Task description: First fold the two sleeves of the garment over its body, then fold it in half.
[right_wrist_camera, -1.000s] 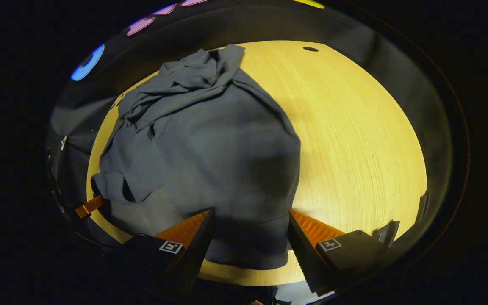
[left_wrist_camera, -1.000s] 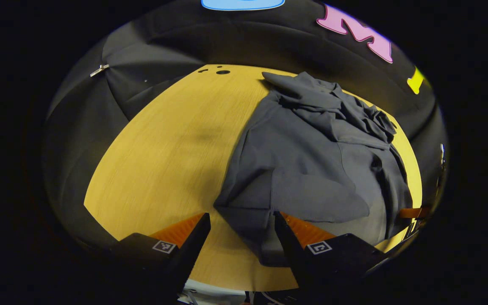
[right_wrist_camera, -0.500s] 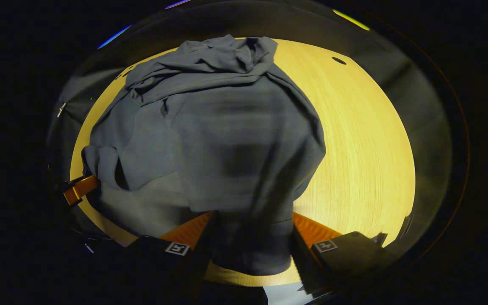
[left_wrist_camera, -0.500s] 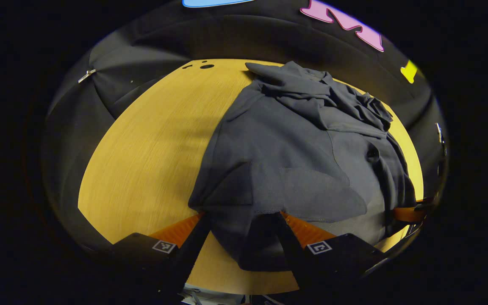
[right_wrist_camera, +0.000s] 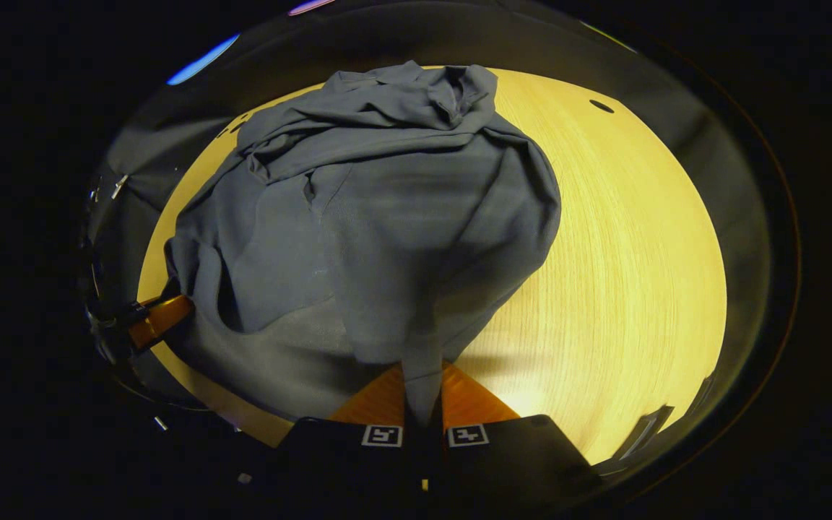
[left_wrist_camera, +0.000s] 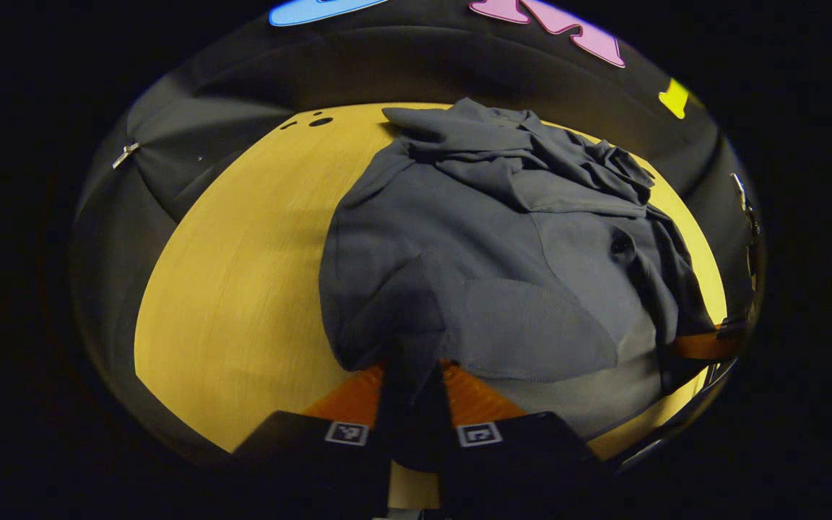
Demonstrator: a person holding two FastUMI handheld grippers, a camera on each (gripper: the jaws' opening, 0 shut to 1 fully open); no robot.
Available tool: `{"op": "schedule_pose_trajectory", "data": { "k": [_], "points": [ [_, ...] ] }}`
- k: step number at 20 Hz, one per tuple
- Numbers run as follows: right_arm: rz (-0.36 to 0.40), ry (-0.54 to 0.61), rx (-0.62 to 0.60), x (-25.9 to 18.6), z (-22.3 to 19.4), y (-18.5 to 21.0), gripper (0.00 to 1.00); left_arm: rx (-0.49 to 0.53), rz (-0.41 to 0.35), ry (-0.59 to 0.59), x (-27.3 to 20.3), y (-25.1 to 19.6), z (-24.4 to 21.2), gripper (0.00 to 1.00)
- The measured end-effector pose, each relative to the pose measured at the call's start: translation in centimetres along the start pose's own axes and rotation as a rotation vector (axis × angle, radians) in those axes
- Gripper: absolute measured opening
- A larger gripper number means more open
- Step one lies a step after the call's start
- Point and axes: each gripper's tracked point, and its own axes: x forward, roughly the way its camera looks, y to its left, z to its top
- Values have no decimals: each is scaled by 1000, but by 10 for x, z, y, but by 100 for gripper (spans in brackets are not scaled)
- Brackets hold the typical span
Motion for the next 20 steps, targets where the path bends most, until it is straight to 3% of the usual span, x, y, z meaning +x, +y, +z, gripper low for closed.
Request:
{"op": "schedule_pose_trajectory", "data": {
  "k": [1, 3, 13, 20],
  "points": [
    [9, -5, 12, 1, 1, 0, 6, -6, -5, -5, 0, -1, 1, 12],
    [23, -21, 29, 0, 2, 0, 6, -10, -32, -11, -1, -3, 3, 6],
    [98, -218, 47, -43, 56, 14, 5, -55, -115, -181, -57, -12, 56, 6],
    [110, -347, 70, -65, 120, 14, 6, -36, -111, -292, -78, -8, 112, 5]
  ]
}}
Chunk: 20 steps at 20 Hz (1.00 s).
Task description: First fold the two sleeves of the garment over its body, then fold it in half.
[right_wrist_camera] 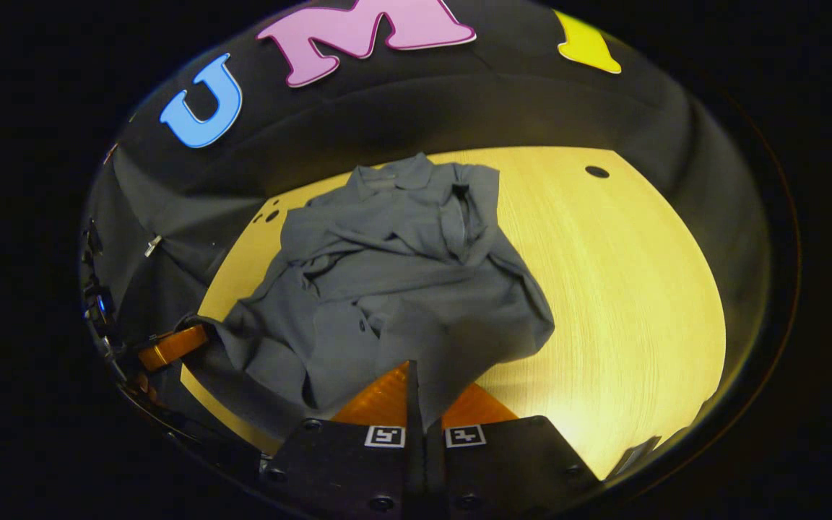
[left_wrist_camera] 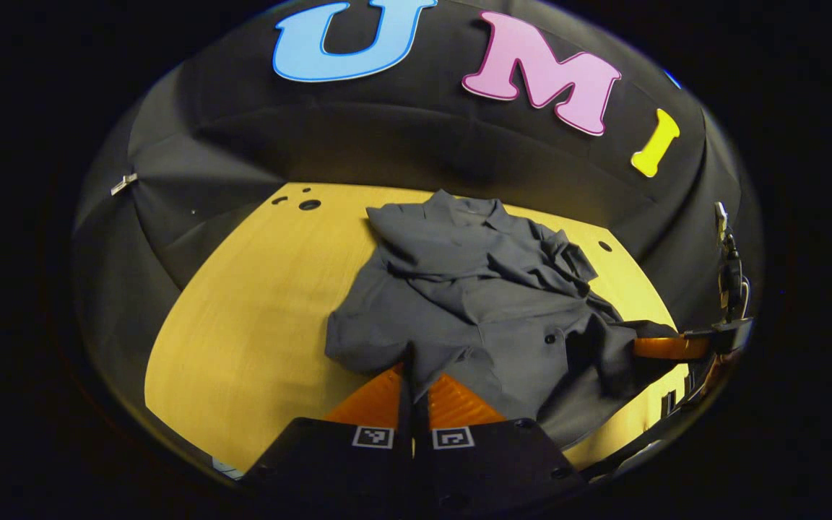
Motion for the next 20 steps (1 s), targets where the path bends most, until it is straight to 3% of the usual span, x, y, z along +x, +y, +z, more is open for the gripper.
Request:
{"op": "schedule_pose_trajectory", "data": {
  "k": [11, 20],
  "points": [
    [66, -92, -20, 19, 64, 13, 5, -90, -23, -110, 19, -5, 66, 6],
    [108, -172, -28, 38, 137, 11, 5, -161, 2, -225, 37, 2, 143, 5]
  ]
}}
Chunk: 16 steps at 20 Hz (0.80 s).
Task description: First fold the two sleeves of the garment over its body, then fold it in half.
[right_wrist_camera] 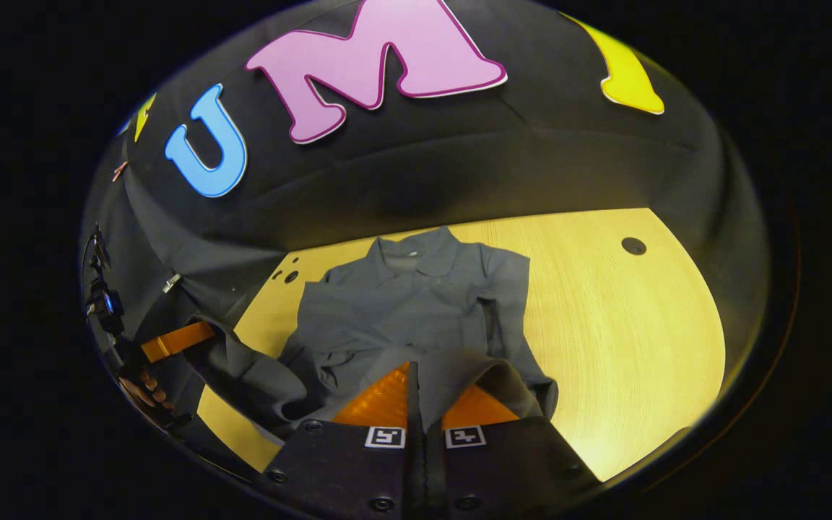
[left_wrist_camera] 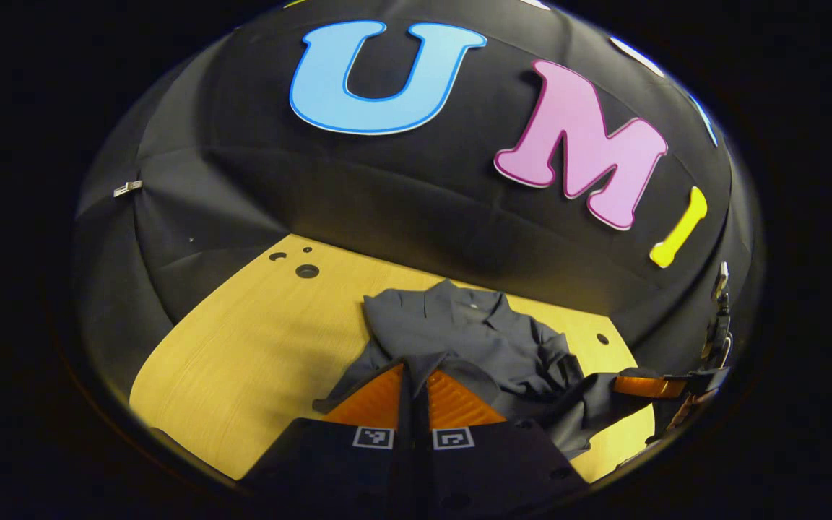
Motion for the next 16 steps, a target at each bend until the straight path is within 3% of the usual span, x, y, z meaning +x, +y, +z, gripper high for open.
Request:
{"op": "schedule_pose_trajectory", "data": {
  "k": [5, 6, 8, 13, 16],
  "points": [
    [13, -64, 11, 31, 52, -5, 5, -33, 8, -76, 40, -1, 47, 5],
    [14, -75, 16, 38, 61, -5, 5, -44, 6, -86, 48, -2, 55, 9],
    [5, -96, 21, 53, 76, -9, 5, -64, 2, -102, 69, -1, 67, 5],
    [-30, -110, 58, 99, 93, -26, 5, -51, 6, -118, 128, 15, 78, 5],
    [-54, -120, 100, 131, 102, -40, 5, -100, -1, -111, 168, 26, 75, 5]
  ]
}}
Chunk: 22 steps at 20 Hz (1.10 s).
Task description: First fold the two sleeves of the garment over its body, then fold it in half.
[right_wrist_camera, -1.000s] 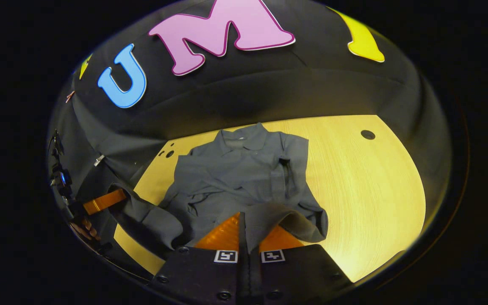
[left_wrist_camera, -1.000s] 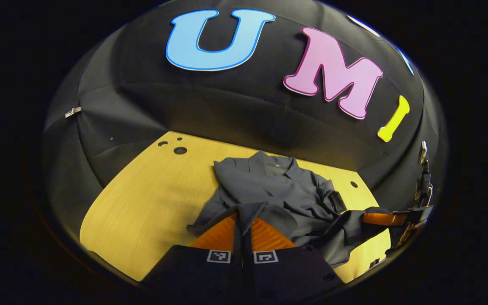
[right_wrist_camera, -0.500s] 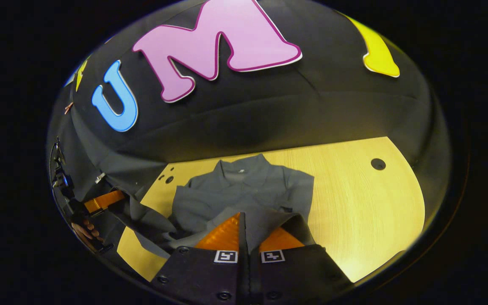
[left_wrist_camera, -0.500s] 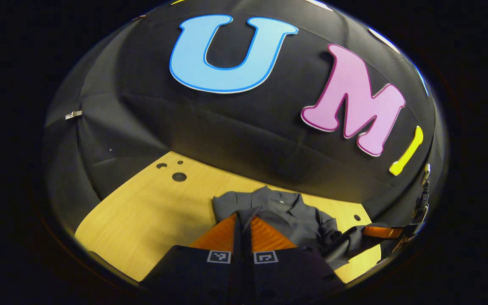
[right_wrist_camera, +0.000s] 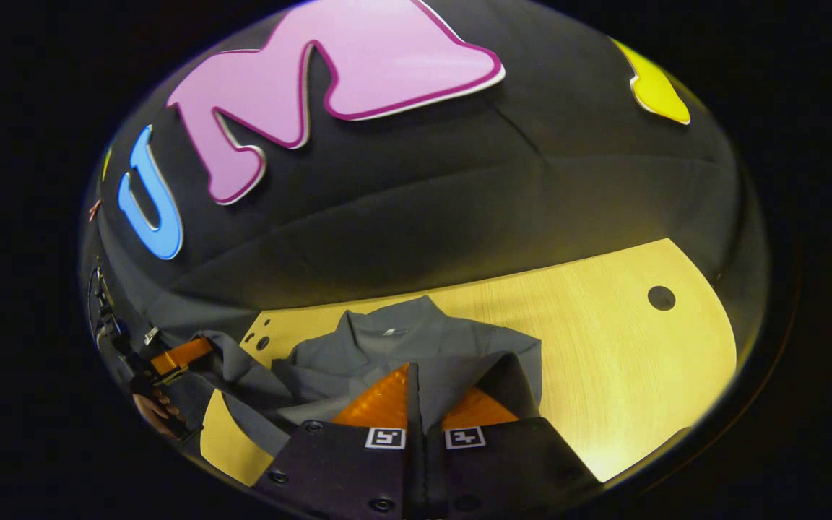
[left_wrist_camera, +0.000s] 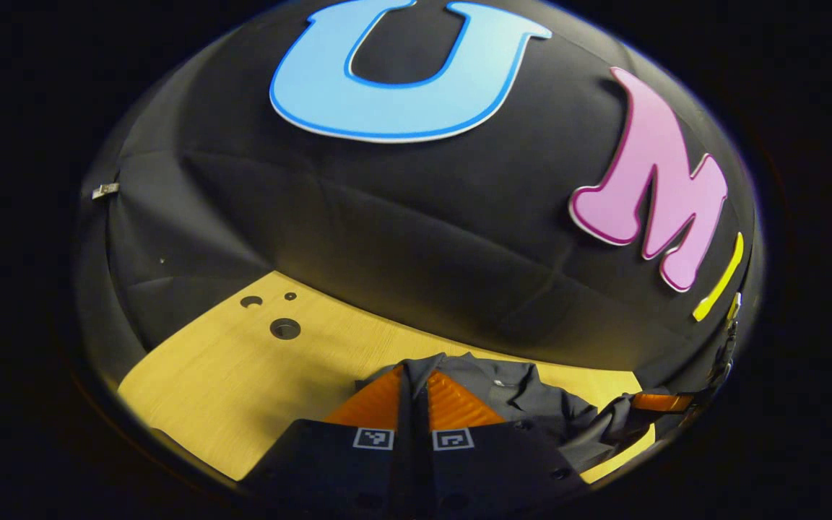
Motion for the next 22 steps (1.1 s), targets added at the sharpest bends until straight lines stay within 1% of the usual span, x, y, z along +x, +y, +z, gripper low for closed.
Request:
{"op": "schedule_pose_trajectory", "data": {
  "k": [2, 5, 6, 7, 8, 9, 11, 12, 13, 14, 15, 17, 19, 21, 22],
  "points": [
    [-21, -12, 27, 25, 3, -10, 5, -34, 10, -4, 22, 8, -4, 5],
    [-41, 16, 56, 55, -1, -21, 5, -68, 4, 4, 53, 13, -14, 5],
    [-46, 27, 66, 63, -5, -24, 5, -66, -2, 14, 60, 13, -19, 5],
    [-47, 36, 83, 67, -8, -26, 8, -50, 5, 24, 67, 14, -26, 5],
    [-55, 48, 98, 73, -11, -29, 0, -32, 8, 29, 72, 15, -30, 5],
    [-59, 56, 107, 75, -15, -31, 18, -16, 12, 31, 76, 13, -32, 5],
    [-68, 67, 97, 77, -20, -35, 21, 13, -7, 38, 78, 6, -33, 5],
    [-53, 75, 91, 78, -23, -30, 26, 23, -5, 34, 74, 6, -30, 5],
    [-52, 79, 78, 73, -23, -28, 41, 25, -8, 31, 75, 3, -28, 0],
    [-53, 75, 61, 72, -24, -28, 55, 18, -19, 26, 74, -1, -26, 15],
    [-57, 77, 47, 69, -23, -27, 69, 14, -27, 21, 68, -4, -21, 27],
    [-56, 78, 41, 60, -21, -22, 98, 39, -23, 12, 56, -4, -12, 51],
    [-43, 81, 53, 47, -16, -12, 99, 79, -17, 2, 39, -6, 1, 75],
    [-46, 64, 60, 31, -5, -7, 99, 110, 1, -23, 19, -6, 18, 92],
    [-49, 46, 59, 21, 2, -7, 99, 113, -5, -39, 8, -9, 28, 93]
  ]
}}
